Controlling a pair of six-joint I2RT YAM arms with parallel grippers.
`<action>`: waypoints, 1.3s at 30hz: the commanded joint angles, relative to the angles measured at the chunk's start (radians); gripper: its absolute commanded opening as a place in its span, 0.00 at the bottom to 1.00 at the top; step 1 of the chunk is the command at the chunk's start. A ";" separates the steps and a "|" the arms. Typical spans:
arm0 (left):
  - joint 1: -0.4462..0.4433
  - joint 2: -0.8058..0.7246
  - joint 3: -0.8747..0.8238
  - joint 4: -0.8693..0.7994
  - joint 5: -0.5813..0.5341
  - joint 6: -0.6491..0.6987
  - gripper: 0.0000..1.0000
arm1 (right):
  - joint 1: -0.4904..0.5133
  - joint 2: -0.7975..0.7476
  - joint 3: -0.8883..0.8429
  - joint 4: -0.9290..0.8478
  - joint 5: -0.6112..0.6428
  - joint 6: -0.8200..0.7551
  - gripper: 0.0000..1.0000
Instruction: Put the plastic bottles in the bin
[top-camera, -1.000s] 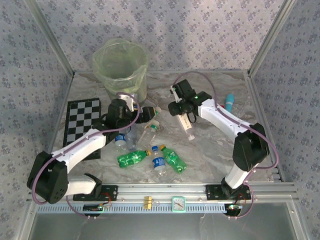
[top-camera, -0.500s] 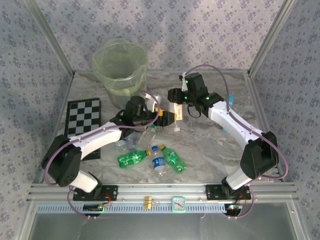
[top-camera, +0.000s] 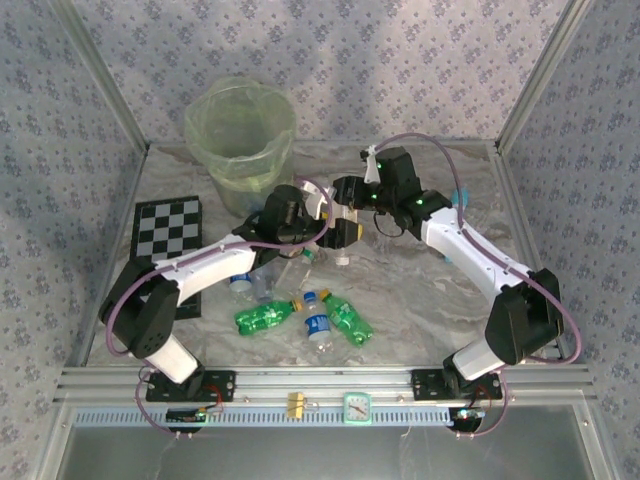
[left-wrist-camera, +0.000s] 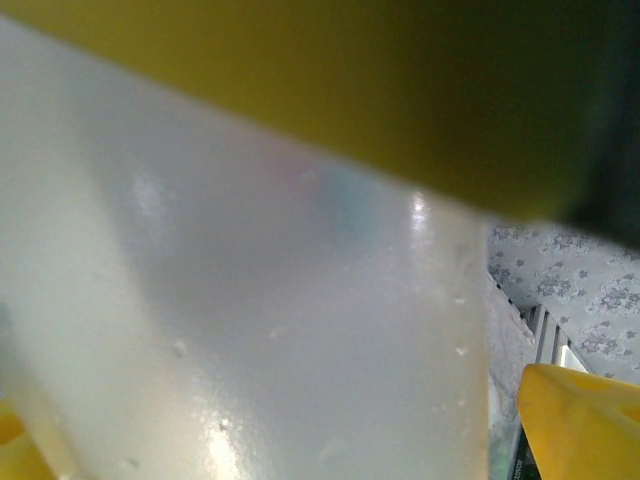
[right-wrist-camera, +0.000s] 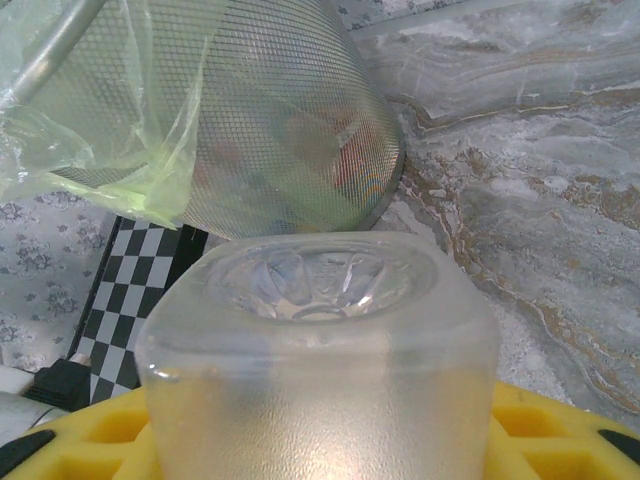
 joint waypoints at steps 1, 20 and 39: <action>-0.004 0.018 0.036 -0.020 -0.011 0.004 0.85 | 0.001 -0.033 0.000 0.033 -0.033 0.022 0.50; 0.007 0.014 0.020 -0.053 -0.114 -0.013 0.56 | -0.131 -0.115 -0.070 0.079 -0.124 0.083 0.88; 0.153 -0.003 0.430 -0.360 -0.183 0.306 0.54 | -0.156 -0.151 -0.282 0.138 -0.107 0.078 1.00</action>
